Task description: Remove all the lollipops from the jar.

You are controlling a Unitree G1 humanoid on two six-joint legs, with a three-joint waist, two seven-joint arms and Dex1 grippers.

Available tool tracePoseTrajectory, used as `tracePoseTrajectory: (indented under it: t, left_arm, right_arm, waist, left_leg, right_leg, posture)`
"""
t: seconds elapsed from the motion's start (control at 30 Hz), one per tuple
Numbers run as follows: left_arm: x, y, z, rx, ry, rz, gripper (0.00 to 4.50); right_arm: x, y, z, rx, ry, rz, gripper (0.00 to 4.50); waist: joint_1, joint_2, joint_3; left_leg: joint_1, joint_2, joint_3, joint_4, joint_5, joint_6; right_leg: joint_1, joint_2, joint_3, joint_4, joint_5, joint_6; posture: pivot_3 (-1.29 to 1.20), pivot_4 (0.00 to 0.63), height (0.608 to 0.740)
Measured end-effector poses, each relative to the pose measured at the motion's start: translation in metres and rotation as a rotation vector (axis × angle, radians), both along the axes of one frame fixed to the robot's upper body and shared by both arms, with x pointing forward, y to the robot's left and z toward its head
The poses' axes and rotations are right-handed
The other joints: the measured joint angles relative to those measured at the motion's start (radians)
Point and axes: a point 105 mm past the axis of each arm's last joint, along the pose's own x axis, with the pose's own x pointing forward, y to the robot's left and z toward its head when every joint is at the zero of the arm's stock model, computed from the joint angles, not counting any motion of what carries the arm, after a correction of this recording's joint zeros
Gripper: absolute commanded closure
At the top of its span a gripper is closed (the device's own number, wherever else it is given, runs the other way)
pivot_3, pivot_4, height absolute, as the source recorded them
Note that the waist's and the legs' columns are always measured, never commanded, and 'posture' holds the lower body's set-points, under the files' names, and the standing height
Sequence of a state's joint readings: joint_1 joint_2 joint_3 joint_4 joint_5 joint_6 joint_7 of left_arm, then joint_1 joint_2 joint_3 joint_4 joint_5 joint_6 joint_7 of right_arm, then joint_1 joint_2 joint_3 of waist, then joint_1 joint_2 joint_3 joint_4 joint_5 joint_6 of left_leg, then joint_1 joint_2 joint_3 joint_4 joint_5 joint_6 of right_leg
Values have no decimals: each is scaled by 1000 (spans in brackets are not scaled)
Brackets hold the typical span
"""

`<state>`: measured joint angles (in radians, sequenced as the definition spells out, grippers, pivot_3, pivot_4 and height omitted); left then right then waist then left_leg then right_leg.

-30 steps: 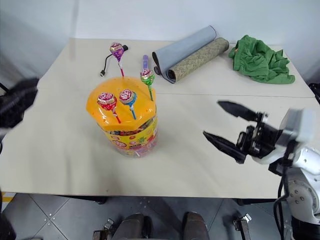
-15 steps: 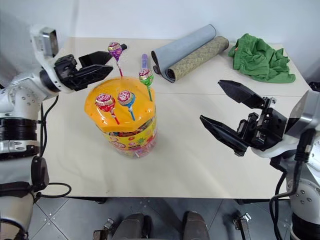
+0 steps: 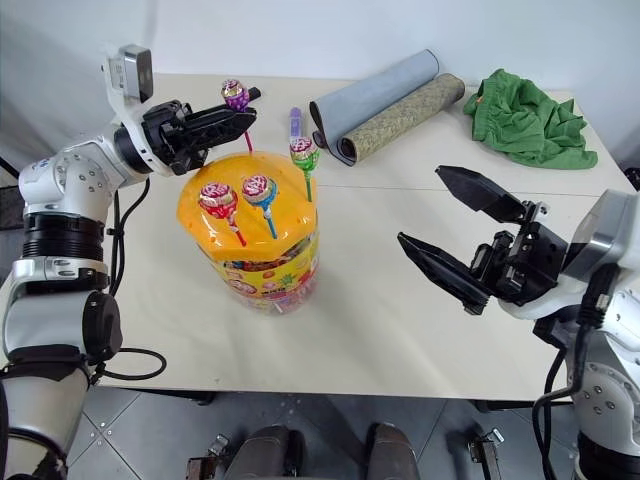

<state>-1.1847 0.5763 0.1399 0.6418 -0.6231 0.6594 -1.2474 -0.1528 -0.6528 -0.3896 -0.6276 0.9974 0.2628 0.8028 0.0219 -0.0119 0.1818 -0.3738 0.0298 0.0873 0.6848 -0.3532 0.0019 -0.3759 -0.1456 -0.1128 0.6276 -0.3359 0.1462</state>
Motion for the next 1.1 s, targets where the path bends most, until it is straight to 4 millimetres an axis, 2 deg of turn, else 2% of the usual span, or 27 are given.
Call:
tracePoseTrajectory:
  t: [0.1, 0.13, 0.2, 0.23, 0.3, 0.37, 0.43, 0.47, 0.57, 0.63, 0.67, 0.73, 0.9, 0.97, 1.03, 1.1]
  left_arm:
    - [0, 3, 7, -77, 33, 2, 4455]
    - [2, 12, 17, -163, 48, 24, 4455]
    - [9, 40, 37, -309, 69, 126, 4455]
    - [14, 66, 43, -350, 88, 242, 4455]
    - [20, 108, 35, -302, 127, 465, 4455]
    - [22, 140, 6, -196, 199, 630, 4455]
    - [17, 165, -41, -43, 313, 739, 4455]
    - [8, 184, -75, 64, 420, 802, 4455]
    - [-13, 204, -121, 256, 541, 860, 4455]
    - [-40, 223, -157, 429, 629, 908, 4455]
    - [-49, 226, -168, 457, 666, 915, 4224]
    - [-58, 226, -178, 505, 683, 926, 3750]
    - [-79, 224, -180, 550, 664, 942, 2221]
    - [-88, 223, -180, 503, 633, 918, 1586]
    - [-94, 216, -173, 377, 576, 846, 981]
    - [-100, 212, -160, 290, 490, 792, 981]
  right_arm:
    - [0, 1, 0, 4, 2, 5, 486]
    - [1, 3, 0, 11, -1, 18, 486]
    - [2, 7, 1, 18, -4, 34, 486]
    - [3, 7, 1, 21, -5, 37, 486]
    - [7, 4, -2, 19, 8, 24, 486]
    - [14, 1, -6, 12, 29, 5, 486]
    - [20, 2, -13, -33, 41, -4, 486]
    - [24, 0, -20, -81, 51, -20, 486]
    - [31, -4, -32, -140, 73, -37, 486]
    - [33, -2, -43, -212, 91, -17, 486]
    - [35, -3, -49, -240, 108, -15, 486]
    - [38, -1, -55, -275, 123, 5, 486]
    - [41, 4, -56, -304, 108, 55, 486]
    - [42, 7, -49, -284, 101, 75, 486]
    - [44, 13, -40, -238, 94, 100, 486]
    - [46, 18, -34, -210, 97, 123, 486]
  waist:
    - [-1, 0, 0]
    - [-2, -1, 1]
    - [-14, -2, 1]
    - [-27, -2, 1]
    - [-40, -2, 1]
    - [-46, -2, 1]
    - [-48, -2, 1]
    - [-48, -2, 1]
    - [-47, -8, 4]
    - [-48, -8, 4]
    - [-46, -8, 4]
    - [-38, -8, 4]
    - [-29, -8, 4]
    - [-32, -7, 4]
    - [-34, -8, 4]
    - [-33, -8, 4]
  left_leg:
    - [0, 0, 0, 0, 0, 0]
    - [0, 0, -1, 0, 0, 0]
    - [0, 1, -1, 0, 0, 0]
    - [1, 1, -2, -1, 0, 0]
    - [4, 0, -3, -3, 0, 0]
    - [4, 0, -1, -3, 0, 0]
    - [3, 0, 0, -2, 0, 0]
    - [3, 0, 0, -2, 0, 0]
    - [2, 1, 0, -2, 0, 0]
    - [2, 1, 1, -2, 0, 0]
    - [2, 1, 1, -2, 0, 0]
    - [2, 1, 0, -1, 0, 0]
    - [4, 2, 0, -1, 0, 0]
    - [5, 2, 0, -2, 0, 0]
    - [4, 3, 0, -2, 0, 0]
    - [4, 3, 1, -1, 0, 0]
  right_leg:
    - [0, 0, 0, 0, 0, 0]
    - [0, 0, 0, 0, 0, 0]
    - [0, 0, 0, 1, 0, 0]
    - [0, 0, 0, 1, 0, 0]
    - [0, 0, 1, 2, 0, 0]
    - [0, -1, 0, 2, 0, 0]
    - [0, -1, 0, 2, 0, 0]
    - [-1, -1, 0, 2, 0, 0]
    - [-1, 0, 0, 2, 0, 0]
    - [-1, -1, 1, 2, 0, 0]
    - [-1, -1, 1, 2, 0, 0]
    - [-1, -1, 0, 2, 0, 0]
    - [-1, -2, 4, 2, 0, 0]
    - [-1, -2, 4, 2, 0, 0]
    - [-1, -1, 3, 3, 0, 0]
    - [-1, -2, 3, 2, 0, 0]
  posture:
    - [0, 150, 740]
    - [0, 150, 740]
    - [0, 150, 740]
    - [0, 150, 740]
    - [0, 150, 740]
    - [0, 150, 740]
    - [0, 150, 740]
    - [0, 150, 740]
    - [0, 150, 740]
    - [0, 150, 740]
    - [0, 150, 740]
    - [0, 150, 740]
    - [0, 150, 740]
    - [0, 150, 740]
    - [0, 150, 740]
    - [0, 150, 740]
